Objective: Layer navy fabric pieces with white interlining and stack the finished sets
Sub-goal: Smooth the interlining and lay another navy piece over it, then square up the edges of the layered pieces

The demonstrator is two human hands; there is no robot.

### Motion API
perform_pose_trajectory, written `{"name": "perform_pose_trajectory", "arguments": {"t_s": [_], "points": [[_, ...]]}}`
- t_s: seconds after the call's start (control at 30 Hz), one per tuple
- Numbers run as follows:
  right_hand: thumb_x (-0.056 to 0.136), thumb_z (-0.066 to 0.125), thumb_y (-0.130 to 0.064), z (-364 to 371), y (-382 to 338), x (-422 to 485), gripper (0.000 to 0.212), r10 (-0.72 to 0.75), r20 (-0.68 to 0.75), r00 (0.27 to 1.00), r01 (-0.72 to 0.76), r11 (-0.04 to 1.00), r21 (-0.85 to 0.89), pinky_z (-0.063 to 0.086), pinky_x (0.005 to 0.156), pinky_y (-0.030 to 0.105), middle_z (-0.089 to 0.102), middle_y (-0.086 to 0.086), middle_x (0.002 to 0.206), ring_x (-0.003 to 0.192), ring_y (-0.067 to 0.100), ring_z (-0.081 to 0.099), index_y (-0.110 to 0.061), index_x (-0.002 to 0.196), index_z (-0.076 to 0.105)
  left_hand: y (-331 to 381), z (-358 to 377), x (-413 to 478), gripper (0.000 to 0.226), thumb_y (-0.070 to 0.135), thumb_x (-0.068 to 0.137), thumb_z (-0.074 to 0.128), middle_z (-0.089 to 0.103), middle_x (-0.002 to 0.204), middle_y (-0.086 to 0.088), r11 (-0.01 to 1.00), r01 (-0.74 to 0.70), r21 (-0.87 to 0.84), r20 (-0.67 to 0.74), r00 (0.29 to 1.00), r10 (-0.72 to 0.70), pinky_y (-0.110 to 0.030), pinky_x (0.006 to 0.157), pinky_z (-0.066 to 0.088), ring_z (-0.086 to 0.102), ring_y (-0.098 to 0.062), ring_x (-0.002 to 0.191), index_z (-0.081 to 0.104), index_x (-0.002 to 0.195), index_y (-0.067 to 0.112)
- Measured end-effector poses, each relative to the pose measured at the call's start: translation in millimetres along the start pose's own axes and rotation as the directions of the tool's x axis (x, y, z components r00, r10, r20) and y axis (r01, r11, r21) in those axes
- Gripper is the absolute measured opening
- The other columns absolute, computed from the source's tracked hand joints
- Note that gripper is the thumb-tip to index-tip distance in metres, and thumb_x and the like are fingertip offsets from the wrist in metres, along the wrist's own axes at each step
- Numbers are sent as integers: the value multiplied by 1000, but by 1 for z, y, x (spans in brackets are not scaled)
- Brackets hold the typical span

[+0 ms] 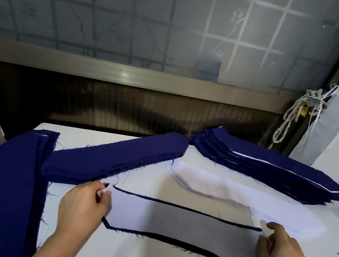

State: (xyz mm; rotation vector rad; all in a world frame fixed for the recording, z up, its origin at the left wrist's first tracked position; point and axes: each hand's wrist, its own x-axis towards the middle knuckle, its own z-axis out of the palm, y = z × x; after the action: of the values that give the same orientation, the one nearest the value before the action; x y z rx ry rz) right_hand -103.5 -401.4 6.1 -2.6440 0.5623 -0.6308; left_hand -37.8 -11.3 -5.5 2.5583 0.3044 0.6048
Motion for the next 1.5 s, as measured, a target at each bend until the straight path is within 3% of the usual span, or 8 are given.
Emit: {"name": "perform_pose_trajectory", "arguments": {"t_s": [0.2,0.33,0.57,0.73,0.83,1.13,1.37,1.5], "points": [[75,69,3,5,5,4,31,17,-38,999,-16,1000,8,44,64,40,61,11,77,79,36,52,0,106,63,1,-1,-1,9,22,86,69,60,82,14,998,16,-55,10,1000,-15,-28,51,34,50,-13,62,61,82,25],[64,75,10,10,9,5,36,-29,-87,996,23,997,-75,46,65,46,61,23,85,78,45,59,6,98,66,-3,-1,0,32,12,85,70,48,100,9,993,32,-117,-10,999,-34,-31,55,35,52,-15,69,59,114,19],[77,72,-2,25,-23,25,24,-241,-13,970,239,967,-84,48,75,45,65,11,97,88,37,59,-6,101,69,-1,-2,-1,13,22,89,66,52,92,19,981,-37,-191,12,999,40,-24,54,39,53,2,69,60,99,27],[98,46,-17,57,-93,69,27,-506,157,848,516,856,-25,47,90,35,62,3,116,106,23,55,-12,119,63,-2,-3,-2,7,28,91,61,63,96,21,975,-86,-202,62,993,101,-30,65,51,59,-1,77,58,92,34],[101,39,-19,78,-122,92,27,-511,259,820,528,849,2,46,86,31,60,5,109,102,22,54,-12,112,62,-2,-2,-3,8,30,92,62,64,94,23,973,-134,-186,86,985,152,-28,64,50,59,-2,78,57,89,35],[92,49,-14,102,-143,117,29,-508,424,750,652,673,-348,46,89,28,59,8,116,102,24,60,-8,121,52,-2,2,0,6,35,92,61,60,79,23,973,-146,-181,128,977,170,-14,55,37,57,0,72,56,90,38],[92,45,-9,99,-135,120,20,-452,420,787,582,769,-263,42,83,24,60,8,108,94,22,58,-7,110,53,-5,2,-1,6,36,91,62,62,84,24,972,-117,-204,131,981,146,-14,58,39,57,1,75,57,89,38],[97,40,-9,91,-123,118,13,-380,372,847,443,891,-100,34,65,22,49,3,77,70,18,47,-10,85,44,-5,2,-2,7,35,92,61,63,86,22,972,-120,-201,139,979,150,-14,59,40,57,1,75,56,88,38]]}}
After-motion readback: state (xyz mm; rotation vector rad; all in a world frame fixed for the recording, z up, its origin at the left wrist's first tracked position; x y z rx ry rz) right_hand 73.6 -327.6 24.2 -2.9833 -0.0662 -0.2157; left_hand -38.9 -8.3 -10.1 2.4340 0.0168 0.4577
